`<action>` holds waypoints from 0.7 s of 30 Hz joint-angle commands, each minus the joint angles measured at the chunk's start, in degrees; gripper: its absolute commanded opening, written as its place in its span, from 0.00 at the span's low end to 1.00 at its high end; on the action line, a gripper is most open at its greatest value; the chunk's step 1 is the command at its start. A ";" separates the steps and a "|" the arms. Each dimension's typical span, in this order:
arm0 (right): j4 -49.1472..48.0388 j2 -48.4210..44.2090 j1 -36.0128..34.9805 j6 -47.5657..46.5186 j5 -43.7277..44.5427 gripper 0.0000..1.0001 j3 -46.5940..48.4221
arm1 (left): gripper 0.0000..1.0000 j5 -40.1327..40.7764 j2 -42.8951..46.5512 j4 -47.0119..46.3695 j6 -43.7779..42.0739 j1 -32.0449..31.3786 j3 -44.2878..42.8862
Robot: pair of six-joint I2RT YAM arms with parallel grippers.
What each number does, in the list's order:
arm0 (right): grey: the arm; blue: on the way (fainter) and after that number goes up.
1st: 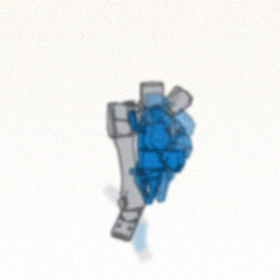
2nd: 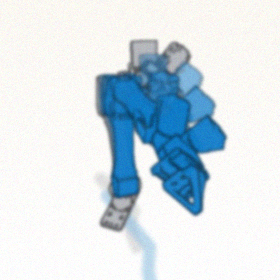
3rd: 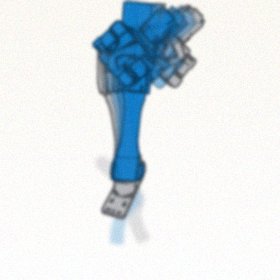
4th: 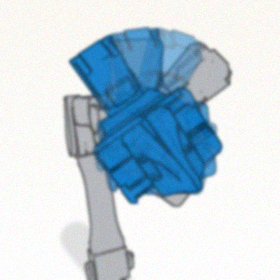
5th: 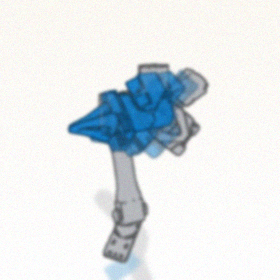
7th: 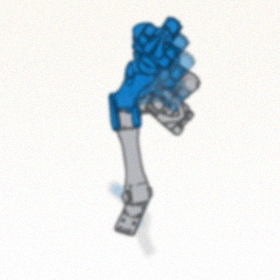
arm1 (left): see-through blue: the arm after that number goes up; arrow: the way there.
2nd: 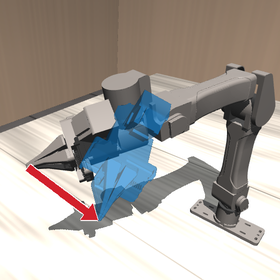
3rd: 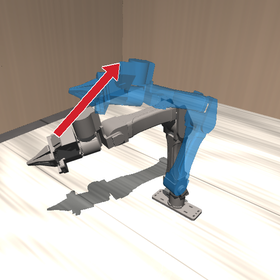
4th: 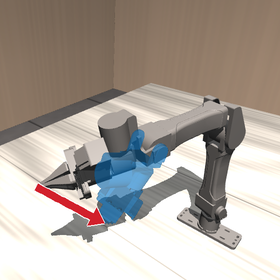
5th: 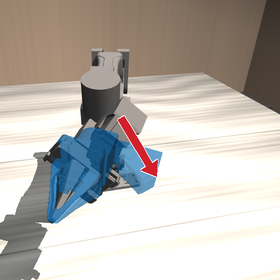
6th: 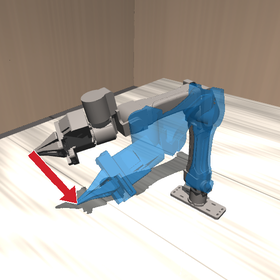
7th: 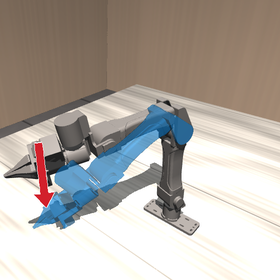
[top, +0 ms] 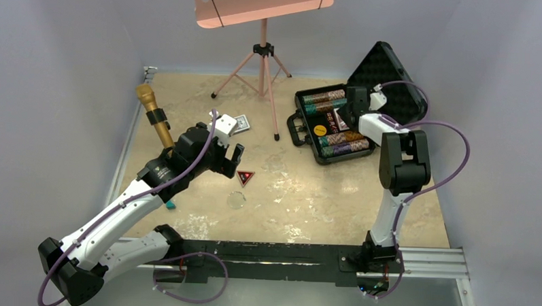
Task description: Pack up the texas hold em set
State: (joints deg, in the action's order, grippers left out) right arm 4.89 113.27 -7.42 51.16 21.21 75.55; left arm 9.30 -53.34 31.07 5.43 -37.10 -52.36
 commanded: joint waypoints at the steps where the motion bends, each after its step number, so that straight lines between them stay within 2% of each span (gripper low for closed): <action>1: 2.94 0.72 0.11 -1.70 -3.27 0.52 2.30 | 1.00 0.28 1.13 -0.49 0.96 0.27 -2.18; 8: 2.61 -1.32 0.15 -3.76 -3.39 0.54 2.53 | 1.00 0.36 1.45 -0.45 0.90 0.25 -2.15; 13: 3.93 -2.09 0.13 -8.34 -1.82 0.43 5.92 | 1.00 0.46 1.57 -0.44 0.85 0.28 -2.17; 21: 11.33 5.70 0.18 -16.79 -4.37 0.32 17.16 | 1.00 0.63 1.55 -0.41 0.81 0.27 -2.20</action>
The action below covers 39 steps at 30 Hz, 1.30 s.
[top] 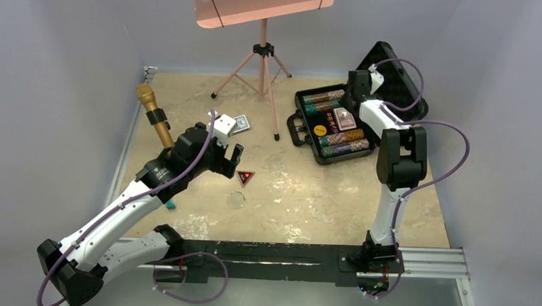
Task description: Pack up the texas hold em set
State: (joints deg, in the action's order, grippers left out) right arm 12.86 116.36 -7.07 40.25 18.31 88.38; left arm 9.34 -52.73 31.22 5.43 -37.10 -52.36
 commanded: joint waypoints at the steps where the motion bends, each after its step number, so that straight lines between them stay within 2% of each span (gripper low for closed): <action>1: 3.36 3.25 -0.22 -6.75 -1.82 0.32 4.98 | 1.00 0.59 0.96 -0.56 0.81 0.26 -2.20; 9: 10.90 10.93 -0.04 -10.97 -4.27 0.28 14.34 | 1.00 0.59 0.92 -0.48 0.81 0.26 -2.16; 16: 9.93 6.25 -0.04 -9.76 -3.46 0.23 5.49 | 0.99 0.25 0.92 -0.57 0.90 0.22 -2.14; 23: 12.17 6.05 -0.05 -9.75 -3.78 0.22 5.31 | 0.99 0.13 1.12 -0.46 0.98 0.27 -2.13; 31: 11.39 3.45 -0.05 -11.42 -6.04 0.26 6.48 | 0.99 0.19 1.06 -0.48 0.99 0.26 -2.14; 39: 10.94 -4.62 -0.20 -13.96 -9.14 0.38 4.61 | 1.00 -0.20 0.27 -0.94 1.20 0.28 -1.87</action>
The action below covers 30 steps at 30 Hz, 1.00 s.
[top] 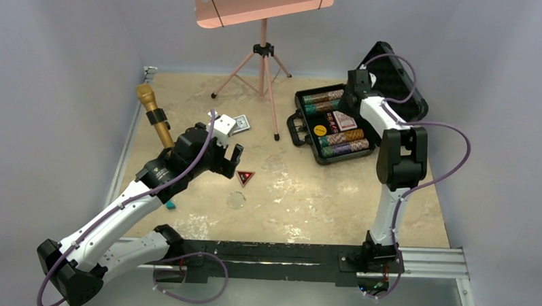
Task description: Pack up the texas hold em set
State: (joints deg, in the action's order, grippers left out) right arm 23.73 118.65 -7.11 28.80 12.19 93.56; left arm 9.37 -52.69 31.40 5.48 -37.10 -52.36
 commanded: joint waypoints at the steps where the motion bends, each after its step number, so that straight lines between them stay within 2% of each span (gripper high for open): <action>1: -0.30 -8.07 -0.29 -2.86 -4.12 0.40 -1.33 | 1.00 -0.10 -0.17 -1.30 1.09 0.30 -1.87; 4: -2.09 -12.73 -0.82 -4.55 -7.88 0.44 -4.33 | 1.00 -0.55 -2.44 -1.97 0.59 0.68 -2.38; 12: -4.22 -23.97 -3.73 -11.06 -19.56 0.49 -11.62 | 1.00 -12.13 -16.85 0.83 4.51 8.95 -10.69; 18: -6.99 -33.05 -5.33 -13.51 -27.38 0.52 -19.01 | 1.00 -13.75 -30.65 3.88 -0.18 11.85 -19.30; 23: -9.31 -40.28 -6.46 -13.14 -32.35 0.54 -24.49 | 1.00 -13.65 -37.66 2.40 -2.64 16.07 -23.12; 30: -8.44 -47.57 -6.92 -13.94 -33.88 0.56 -28.79 | 1.00 -11.58 -50.86 9.54 -4.21 19.15 -38.52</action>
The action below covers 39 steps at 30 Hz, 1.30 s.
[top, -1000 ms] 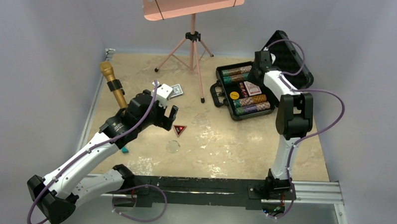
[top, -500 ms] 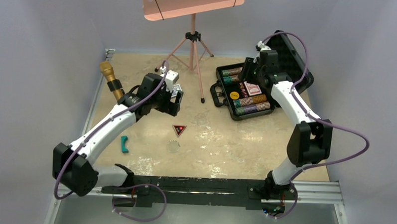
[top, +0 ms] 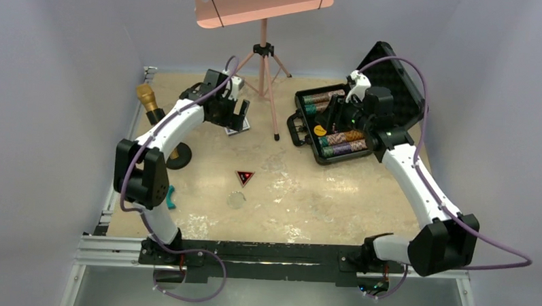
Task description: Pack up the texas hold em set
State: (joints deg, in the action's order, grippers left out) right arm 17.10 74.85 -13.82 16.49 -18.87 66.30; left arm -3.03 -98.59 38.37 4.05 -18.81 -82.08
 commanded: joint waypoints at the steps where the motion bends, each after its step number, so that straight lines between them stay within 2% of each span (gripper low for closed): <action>1: -1.79 -4.64 -0.21 -1.79 -2.81 0.56 -1.93 | 1.00 1.08 -7.12 3.88 -3.08 0.99 -11.53; 10: 0.08 -9.41 -0.24 -2.96 -3.87 0.57 -3.67 | 1.00 -4.32 -23.46 12.74 -1.64 4.25 -30.78; 14: 0.61 -10.95 -0.24 -3.19 -4.06 0.57 -4.37 | 1.00 -5.39 -29.53 15.64 -0.61 4.48 -36.67; 31: 3.24 -16.75 -0.22 -4.54 -3.51 0.57 -6.80 | 0.98 -7.42 -36.66 15.93 0.42 5.01 -40.28; 39: 3.17 -18.69 -0.21 -3.67 -5.03 0.57 -8.07 | 0.98 -4.48 -38.96 17.35 1.66 5.10 -44.46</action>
State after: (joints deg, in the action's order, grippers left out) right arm 20.27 57.65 -13.89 13.13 -22.24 58.65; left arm -8.60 -136.11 54.52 3.99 -14.20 -122.78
